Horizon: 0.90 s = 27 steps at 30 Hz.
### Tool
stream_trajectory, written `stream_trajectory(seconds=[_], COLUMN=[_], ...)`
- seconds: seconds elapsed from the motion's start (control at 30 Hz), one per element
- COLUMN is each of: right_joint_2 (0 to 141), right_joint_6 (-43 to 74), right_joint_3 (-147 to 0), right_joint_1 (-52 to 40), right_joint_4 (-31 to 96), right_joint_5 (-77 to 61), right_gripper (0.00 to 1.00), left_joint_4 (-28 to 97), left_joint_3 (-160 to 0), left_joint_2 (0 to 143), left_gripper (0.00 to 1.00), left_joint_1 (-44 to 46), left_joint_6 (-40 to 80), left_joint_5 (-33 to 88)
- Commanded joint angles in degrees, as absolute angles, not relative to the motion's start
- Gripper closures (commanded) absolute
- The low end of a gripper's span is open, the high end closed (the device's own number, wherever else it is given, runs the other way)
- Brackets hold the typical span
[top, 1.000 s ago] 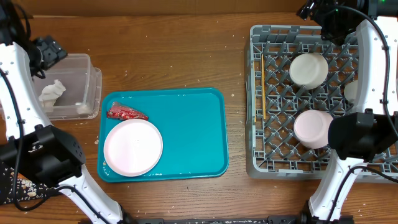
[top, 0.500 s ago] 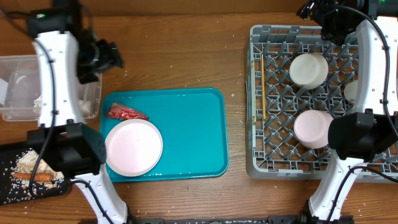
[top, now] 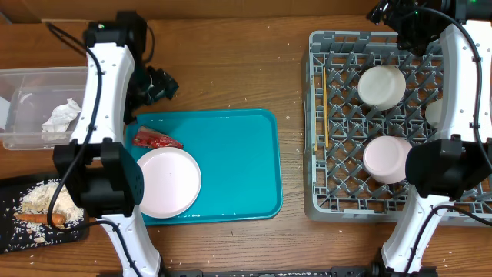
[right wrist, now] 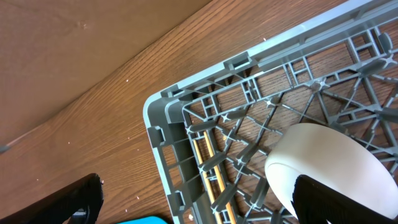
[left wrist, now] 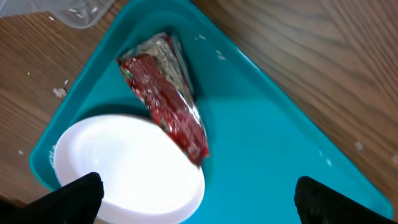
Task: Sort waste into correct bins and load items into the dishwasher
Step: 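Lower the left gripper onto the red snack wrapper and grasp it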
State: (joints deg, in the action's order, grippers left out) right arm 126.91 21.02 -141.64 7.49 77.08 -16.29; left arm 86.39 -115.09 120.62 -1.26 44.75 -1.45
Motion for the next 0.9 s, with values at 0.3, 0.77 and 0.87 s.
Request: stream_trajectory(seconds=[0.3,0.77,0.87], right_joint_2=[124.7,124.7,124.7], right_joint_6=[21.5,21.5,21.5], right_joint_3=[-142.8,-142.8,-142.8], right_joint_1=[7.5,7.5,7.5], right_joint_4=[76.8,76.8,76.8], right_joint_5=[-16.6,-16.6,-16.6], right_gripper=[0.00,0.00,0.00], left_joint_4=[68.6,58.9,58.2], left_joint_3=[-96.7,-86.8,-86.3], left_joint_2=[121.5,121.5,121.5], left_gripper=[0.05,0.16,0.16], left_joint_1=[-1.6,-1.5,-1.5], left_joint_6=[51.9,54.3,54.3], left_joint_5=[-4.9,-4.5,-4.5])
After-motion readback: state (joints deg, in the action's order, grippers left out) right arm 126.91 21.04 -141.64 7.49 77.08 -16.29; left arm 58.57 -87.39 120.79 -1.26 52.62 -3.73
